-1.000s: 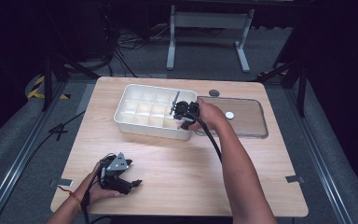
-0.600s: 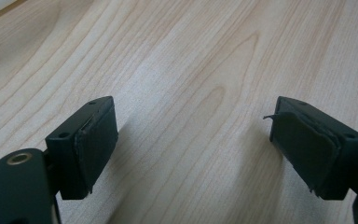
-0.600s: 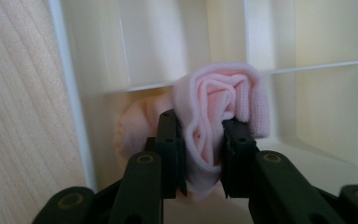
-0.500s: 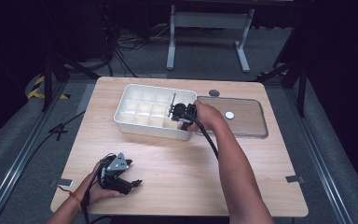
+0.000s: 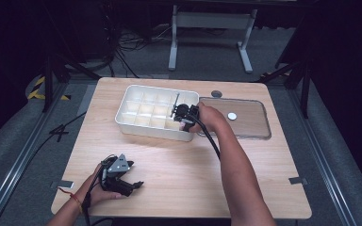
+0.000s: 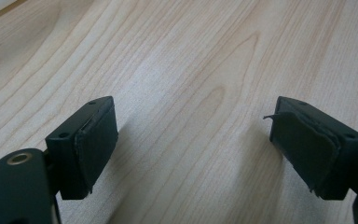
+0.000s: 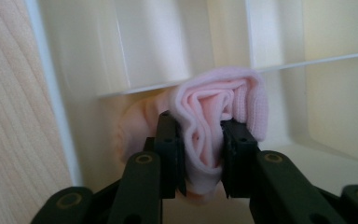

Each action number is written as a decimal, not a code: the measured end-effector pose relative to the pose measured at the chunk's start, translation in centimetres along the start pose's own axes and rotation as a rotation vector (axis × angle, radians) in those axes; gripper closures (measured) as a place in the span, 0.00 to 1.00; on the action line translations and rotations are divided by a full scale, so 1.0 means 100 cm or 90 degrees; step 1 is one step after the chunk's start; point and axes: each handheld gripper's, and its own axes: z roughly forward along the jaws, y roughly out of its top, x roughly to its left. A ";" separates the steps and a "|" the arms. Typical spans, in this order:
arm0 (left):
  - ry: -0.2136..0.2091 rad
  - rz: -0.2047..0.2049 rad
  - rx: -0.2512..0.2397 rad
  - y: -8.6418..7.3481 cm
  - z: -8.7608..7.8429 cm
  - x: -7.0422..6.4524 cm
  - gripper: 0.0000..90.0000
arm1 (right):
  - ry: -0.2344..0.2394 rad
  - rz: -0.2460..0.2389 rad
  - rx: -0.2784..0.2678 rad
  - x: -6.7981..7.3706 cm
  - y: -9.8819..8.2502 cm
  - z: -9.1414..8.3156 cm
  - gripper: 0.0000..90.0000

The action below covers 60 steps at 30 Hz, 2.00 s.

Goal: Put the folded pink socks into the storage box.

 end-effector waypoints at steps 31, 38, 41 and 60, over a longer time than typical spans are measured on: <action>0.000 -0.001 0.000 0.000 0.000 0.000 0.17 | -0.028 0.051 -0.153 0.002 -0.031 -0.045 0.61; 0.000 0.000 0.001 0.000 0.000 0.000 0.17 | -0.043 0.049 -0.178 0.008 -0.038 -0.054 0.61; -0.001 -0.001 0.002 0.000 0.000 0.000 0.17 | -0.045 0.058 -0.198 0.009 -0.042 -0.056 0.59; 0.000 0.002 0.003 0.000 0.000 0.000 0.17 | -0.078 0.064 -0.250 0.028 -0.064 -0.072 0.54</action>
